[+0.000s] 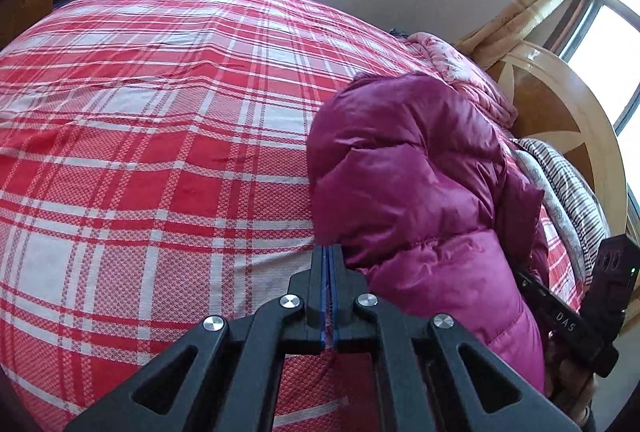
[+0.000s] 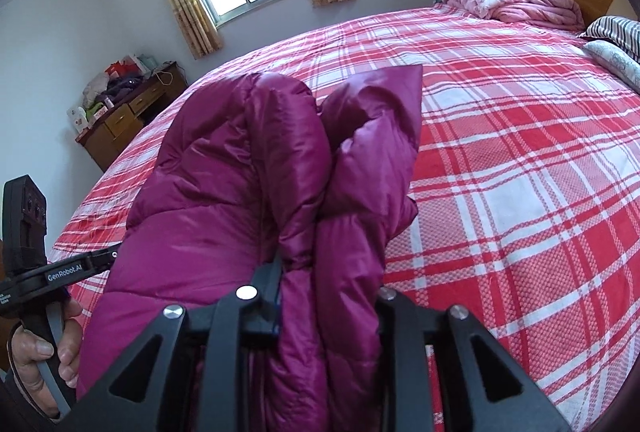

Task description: Fold large clothes

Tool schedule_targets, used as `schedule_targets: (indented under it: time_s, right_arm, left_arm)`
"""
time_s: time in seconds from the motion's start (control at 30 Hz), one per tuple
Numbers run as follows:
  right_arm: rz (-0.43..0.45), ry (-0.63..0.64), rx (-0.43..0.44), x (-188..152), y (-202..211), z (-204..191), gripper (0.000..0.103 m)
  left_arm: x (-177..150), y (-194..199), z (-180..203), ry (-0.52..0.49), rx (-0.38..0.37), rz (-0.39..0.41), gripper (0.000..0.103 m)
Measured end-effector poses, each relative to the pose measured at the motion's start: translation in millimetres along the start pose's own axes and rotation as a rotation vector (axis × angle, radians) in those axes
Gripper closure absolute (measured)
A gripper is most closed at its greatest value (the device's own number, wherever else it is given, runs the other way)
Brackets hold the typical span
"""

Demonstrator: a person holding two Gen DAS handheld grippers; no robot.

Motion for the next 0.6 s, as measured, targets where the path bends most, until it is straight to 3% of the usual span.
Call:
schedule_targets:
  time_s: [0.03, 0.07, 0.1, 0.13, 0.17, 0.43, 0.6]
  right_arm:
    - [0.001, -0.003, 0.002, -2.1, 0.5, -0.4, 0.076]
    - [0.003, -0.004, 0.003, -2.9, 0.7, 0.1, 0.076]
    - [0.004, -0.003, 0.004, -3.6, 0.8, 0.0, 0.075]
    - [0.004, -0.002, 0.003, -4.0, 1.0, -0.1, 0.075]
    - [0.005, -0.003, 0.004, -4.4, 1.3, -0.7, 0.075]
    - [0.005, -0.008, 0.003, -6.2, 2.0, -0.5, 0.075]
    - [0.010, -0.026, 0.006, -8.4, -0.2, 5.7, 0.074]
  left_arm:
    - [2.4, 4.7, -2.5, 0.010, 0.013, 0.016, 0.098]
    - [4.8, 9.4, -1.1, 0.012, 0.013, 0.033, 0.078]
    - [6.7, 13.9, 1.1, 0.009, 0.013, 0.050, 0.035]
    - [7.5, 17.4, 2.4, 0.007, 0.031, 0.066, 0.016]
    - [8.5, 20.5, 2.0, 0.013, 0.047, 0.084, 0.004]
    - [-3.1, -7.5, 11.7, -0.037, 0.121, 0.059, 0.004]
    - [-9.3, -23.6, 16.8, -0.043, 0.105, 0.012, 0.004]
Point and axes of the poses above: each gripper's, at about its wrist camera, not at the fingertips, and y roughly against the way its jaws point, z to its right, x to its top, the point moved 9 cm from there along -y, roughly the way its jaws point, and after that the axes turned 11 degrees about x, right-handed, at the moved point
